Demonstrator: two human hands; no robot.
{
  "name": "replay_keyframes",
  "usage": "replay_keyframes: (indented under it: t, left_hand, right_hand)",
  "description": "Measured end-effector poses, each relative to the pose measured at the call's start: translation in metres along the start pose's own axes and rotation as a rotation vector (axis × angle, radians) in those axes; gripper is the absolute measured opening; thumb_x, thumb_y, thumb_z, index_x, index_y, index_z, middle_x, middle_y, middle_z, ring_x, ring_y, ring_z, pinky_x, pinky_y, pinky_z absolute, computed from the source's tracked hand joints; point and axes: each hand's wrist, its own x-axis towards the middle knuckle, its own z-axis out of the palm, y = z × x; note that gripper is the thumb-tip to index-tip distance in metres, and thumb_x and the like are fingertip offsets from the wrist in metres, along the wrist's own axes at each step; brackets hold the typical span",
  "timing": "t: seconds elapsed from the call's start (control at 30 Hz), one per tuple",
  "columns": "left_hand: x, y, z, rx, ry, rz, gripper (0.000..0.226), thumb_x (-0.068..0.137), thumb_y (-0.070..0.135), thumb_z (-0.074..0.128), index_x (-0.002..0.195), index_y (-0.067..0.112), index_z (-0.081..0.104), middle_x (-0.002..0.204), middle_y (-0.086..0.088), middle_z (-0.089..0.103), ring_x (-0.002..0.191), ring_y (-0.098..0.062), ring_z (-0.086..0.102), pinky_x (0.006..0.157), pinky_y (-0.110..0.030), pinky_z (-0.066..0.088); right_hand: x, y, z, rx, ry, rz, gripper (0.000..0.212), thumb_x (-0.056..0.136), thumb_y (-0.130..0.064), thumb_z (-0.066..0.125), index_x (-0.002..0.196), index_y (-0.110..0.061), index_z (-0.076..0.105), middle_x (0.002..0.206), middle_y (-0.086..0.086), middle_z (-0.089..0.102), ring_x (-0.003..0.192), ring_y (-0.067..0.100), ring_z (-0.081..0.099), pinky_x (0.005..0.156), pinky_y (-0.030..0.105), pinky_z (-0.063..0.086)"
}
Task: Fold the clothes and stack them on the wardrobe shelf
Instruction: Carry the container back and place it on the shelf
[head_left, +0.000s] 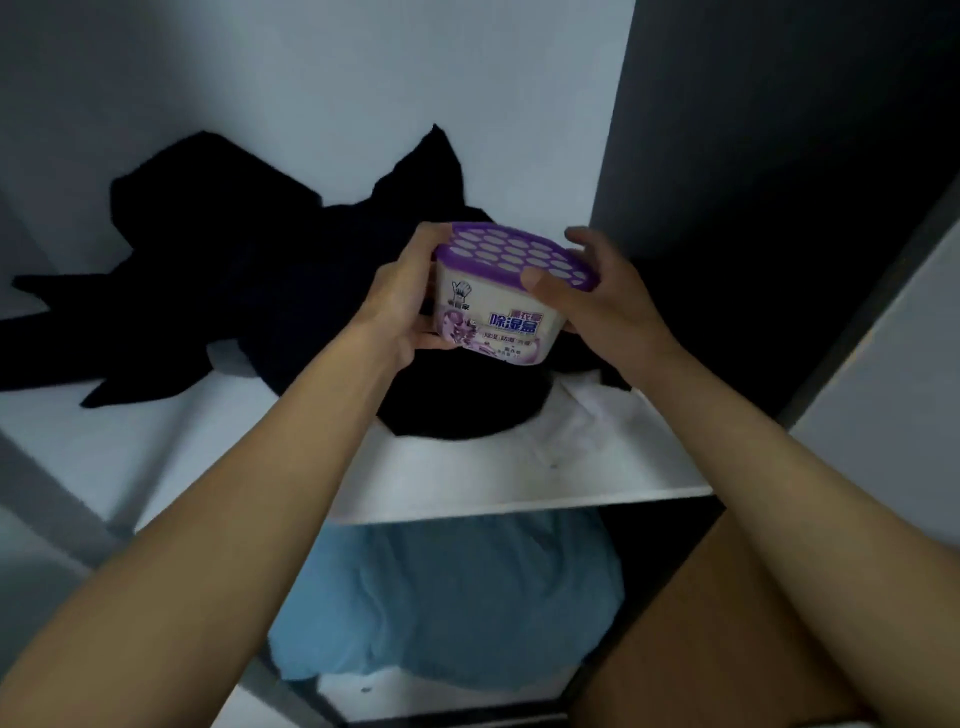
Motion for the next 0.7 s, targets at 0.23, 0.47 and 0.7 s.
replay_keyframes:
  t: [0.23, 0.47, 0.7]
  left_hand:
    - [0.104, 0.042, 0.007, -0.027, -0.079, -0.016, 0.042, 0.076, 0.058, 0.064, 0.098, 0.023, 0.074, 0.081, -0.001, 0.078, 0.078, -0.023, 0.073, 0.059, -0.037, 0.06]
    - [0.19, 0.059, 0.043, 0.022, -0.128, 0.026, 0.045, 0.079, 0.055, 0.062, 0.101, 0.017, 0.071, 0.093, -0.008, 0.075, 0.084, -0.028, 0.071, 0.071, -0.045, 0.062]
    - [0.266, 0.052, 0.086, 0.015, -0.102, 0.017, 0.046, 0.084, 0.059, 0.059, 0.101, 0.018, 0.07, 0.088, -0.004, 0.072, 0.08, -0.023, 0.068, 0.074, -0.036, 0.057]
  right_hand:
    - [0.086, -0.02, 0.006, -0.383, 0.012, -0.058, 0.069, 0.074, -0.046, 0.083, 0.13, -0.022, 0.053, 0.106, -0.016, 0.062, 0.092, -0.003, 0.063, 0.085, 0.022, 0.056]
    - [0.179, -0.024, -0.003, -0.958, -0.02, -0.018, 0.077, 0.068, -0.055, 0.079, 0.131, -0.024, 0.047, 0.118, 0.002, 0.051, 0.105, 0.021, 0.057, 0.09, 0.045, 0.054]
    - [0.262, 0.007, -0.023, -1.136, -0.04, -0.006, 0.069, 0.075, -0.047, 0.08, 0.128, -0.014, 0.05, 0.124, 0.012, 0.055, 0.113, 0.03, 0.053, 0.093, 0.041, 0.05]
